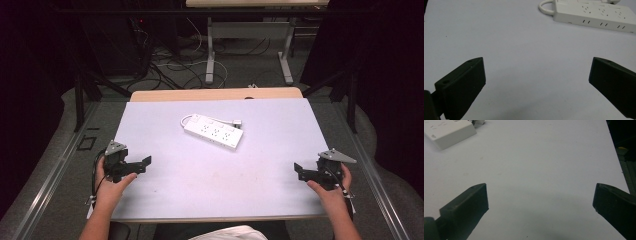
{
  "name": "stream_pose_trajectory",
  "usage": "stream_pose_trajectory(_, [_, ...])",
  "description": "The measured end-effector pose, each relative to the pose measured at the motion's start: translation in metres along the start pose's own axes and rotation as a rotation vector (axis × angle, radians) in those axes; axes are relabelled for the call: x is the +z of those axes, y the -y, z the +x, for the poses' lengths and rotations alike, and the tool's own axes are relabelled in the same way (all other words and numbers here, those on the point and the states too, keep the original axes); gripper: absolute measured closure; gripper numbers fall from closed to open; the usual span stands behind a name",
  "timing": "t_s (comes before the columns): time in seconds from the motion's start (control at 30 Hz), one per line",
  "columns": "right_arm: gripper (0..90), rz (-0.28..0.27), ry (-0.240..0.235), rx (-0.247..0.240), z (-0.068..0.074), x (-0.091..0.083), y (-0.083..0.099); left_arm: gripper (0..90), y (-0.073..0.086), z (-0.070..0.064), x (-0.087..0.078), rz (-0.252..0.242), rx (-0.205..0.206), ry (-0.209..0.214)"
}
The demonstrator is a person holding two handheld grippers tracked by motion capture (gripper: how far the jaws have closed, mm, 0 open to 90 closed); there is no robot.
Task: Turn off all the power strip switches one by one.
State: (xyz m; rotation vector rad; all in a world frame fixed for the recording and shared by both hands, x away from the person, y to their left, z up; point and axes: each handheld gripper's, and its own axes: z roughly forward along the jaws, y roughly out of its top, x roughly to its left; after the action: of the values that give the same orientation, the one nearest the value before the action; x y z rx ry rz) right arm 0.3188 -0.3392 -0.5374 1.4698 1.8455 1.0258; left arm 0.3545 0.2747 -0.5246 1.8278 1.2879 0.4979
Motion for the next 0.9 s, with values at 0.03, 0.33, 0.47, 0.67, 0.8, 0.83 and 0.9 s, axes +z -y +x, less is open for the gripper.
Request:
stream_pose_trajectory(0.03, [0.0, 0.001, 0.0, 0.0, 0.0, 0.0, 0.0, 0.6, 0.0, 0.0, 0.0, 0.004, 0.002, 0.0])
stream_pose_trajectory(0.33, [0.0, -0.003, 0.002, -0.002, 0.002, 0.0, -0.001, 2.2, 0.0, -0.003, 0.001, 0.01, 0.018, -0.001])
stream_pose_trajectory(0.47, [0.0, -0.005, -0.008, -0.016, 0.003, 0.002, -0.002, 7.0, -0.001, -0.005, -0.001, 0.004, 0.027, -0.004])
stream_pose_trajectory(0.67, [0.0, -0.002, -0.019, -0.028, 0.007, 0.002, -0.001, 14.6, -0.004, -0.014, 0.0, 0.006, 0.04, -0.001])
stream_pose_trajectory(0.8, [0.0, 0.0, -0.021, -0.029, 0.008, 0.003, -0.001, 17.2, -0.007, -0.02, 0.004, 0.008, 0.045, 0.002])
stream_pose_trajectory(0.83, [0.0, -0.008, -0.014, -0.027, 0.009, 0.003, -0.001, 18.4, -0.008, -0.021, 0.005, 0.01, 0.049, 0.003])
stream_pose_trajectory(0.9, [0.0, -0.003, -0.018, -0.027, 0.009, 0.003, 0.0, 21.0, -0.01, -0.024, 0.007, 0.004, 0.048, 0.009])
